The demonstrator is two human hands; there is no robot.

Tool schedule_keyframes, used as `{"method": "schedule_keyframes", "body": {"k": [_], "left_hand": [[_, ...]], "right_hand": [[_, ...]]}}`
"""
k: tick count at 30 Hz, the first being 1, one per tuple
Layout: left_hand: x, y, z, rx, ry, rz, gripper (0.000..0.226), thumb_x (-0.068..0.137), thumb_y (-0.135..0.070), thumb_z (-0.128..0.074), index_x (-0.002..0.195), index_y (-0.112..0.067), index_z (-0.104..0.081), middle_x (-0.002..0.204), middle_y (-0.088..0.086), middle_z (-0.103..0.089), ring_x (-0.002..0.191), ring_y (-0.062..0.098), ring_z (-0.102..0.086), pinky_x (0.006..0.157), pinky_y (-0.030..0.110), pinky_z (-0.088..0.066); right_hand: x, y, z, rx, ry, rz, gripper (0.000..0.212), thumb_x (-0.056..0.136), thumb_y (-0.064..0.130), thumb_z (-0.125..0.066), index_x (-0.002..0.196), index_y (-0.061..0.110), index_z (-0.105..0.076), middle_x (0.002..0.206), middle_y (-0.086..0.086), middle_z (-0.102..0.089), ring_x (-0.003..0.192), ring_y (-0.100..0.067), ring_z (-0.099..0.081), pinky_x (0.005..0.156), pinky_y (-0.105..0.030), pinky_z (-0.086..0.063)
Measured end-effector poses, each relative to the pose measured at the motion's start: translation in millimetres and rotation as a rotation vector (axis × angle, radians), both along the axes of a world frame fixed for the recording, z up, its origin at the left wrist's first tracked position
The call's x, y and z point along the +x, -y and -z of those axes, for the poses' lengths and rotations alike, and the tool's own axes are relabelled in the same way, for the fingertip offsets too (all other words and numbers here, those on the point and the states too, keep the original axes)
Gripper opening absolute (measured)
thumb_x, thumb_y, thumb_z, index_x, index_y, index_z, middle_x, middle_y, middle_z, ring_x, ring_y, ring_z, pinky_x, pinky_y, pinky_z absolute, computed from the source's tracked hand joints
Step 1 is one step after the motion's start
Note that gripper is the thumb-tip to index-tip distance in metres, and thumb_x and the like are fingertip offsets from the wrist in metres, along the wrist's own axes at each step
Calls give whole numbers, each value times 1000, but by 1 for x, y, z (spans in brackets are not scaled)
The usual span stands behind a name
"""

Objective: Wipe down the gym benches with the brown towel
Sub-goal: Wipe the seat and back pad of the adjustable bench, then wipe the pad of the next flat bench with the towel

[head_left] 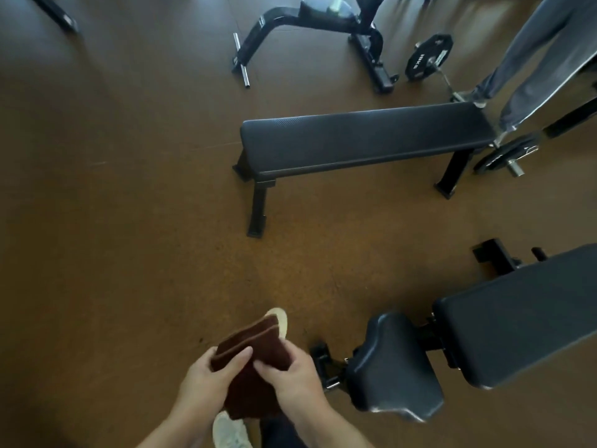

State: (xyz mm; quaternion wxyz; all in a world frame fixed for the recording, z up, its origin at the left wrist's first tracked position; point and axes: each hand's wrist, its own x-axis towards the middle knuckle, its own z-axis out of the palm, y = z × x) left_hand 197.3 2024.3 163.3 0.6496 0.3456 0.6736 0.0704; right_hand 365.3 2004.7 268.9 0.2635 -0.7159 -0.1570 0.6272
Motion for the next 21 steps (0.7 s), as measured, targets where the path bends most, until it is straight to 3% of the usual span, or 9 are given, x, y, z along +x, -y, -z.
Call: {"method": "schedule_keyframes", "body": {"k": [2,4,7,9,12,14,17,21], "left_hand": [[38,-34,-66,42,28,11,28,81,-53,-79,103,-35,-76,93,-17,-78,85,2,-74,71,18,-55],[59,-62,-70,42,18,28,14,85,-40,-78,94,-28,-76,84,-9,-78,81,5,-72,61,16,-50],[99,-105,-72,16,-50,83,23,84,-43,-79,96,-23,-74,90,-7,-76,86,8,-69,64,18,-48],[123,-132,-66,28,-137,107,35,82,-48,-79,98,-17,-73,93,-4,-75,88,10,-69,67,20,-49],[155,-178,-62,-20,-160,94,32,84,-46,-77,92,-16,-70,89,-1,-74,84,12,-70,67,23,-52],[173,-208,-59,-70,-141,76,28,87,-42,-75,93,-16,-68,90,0,-74,84,14,-71,67,24,-53],[194,-247,-50,-46,-122,57,27,87,-40,-77,94,-15,-67,89,1,-75,82,14,-73,70,28,-59],[212,-299,-41,19,-120,-20,21,87,-36,-77,97,-20,-68,87,-1,-76,78,12,-74,67,29,-61]], "right_hand": [[19,-15,3,18,82,-4,13,95,30,-75,107,34,-78,100,16,-80,101,-2,-73,101,-34,-57],[40,-28,14,4,182,-87,24,93,55,-67,110,40,-76,101,19,-78,101,0,-71,101,-35,-56],[72,-50,38,-119,272,-261,45,92,77,-48,124,51,-68,117,21,-74,116,-3,-65,114,-39,-43],[92,-71,49,-131,217,-240,40,97,70,-49,126,50,-69,121,24,-73,124,-3,-61,124,-41,-32],[124,-112,57,-106,30,69,23,100,35,-69,122,32,-77,104,14,-81,109,-8,-73,104,-30,-53],[149,-144,61,-129,-40,212,21,101,17,-68,121,19,-76,100,-2,-82,100,-22,-78,98,-44,-59],[186,-201,58,-172,-132,235,19,104,11,-63,116,19,-75,100,-13,-81,95,-34,-79,91,-58,-61],[223,-282,50,-181,-199,154,28,95,6,-73,122,17,-72,105,-12,-81,96,-30,-79,85,-49,-65]]}}
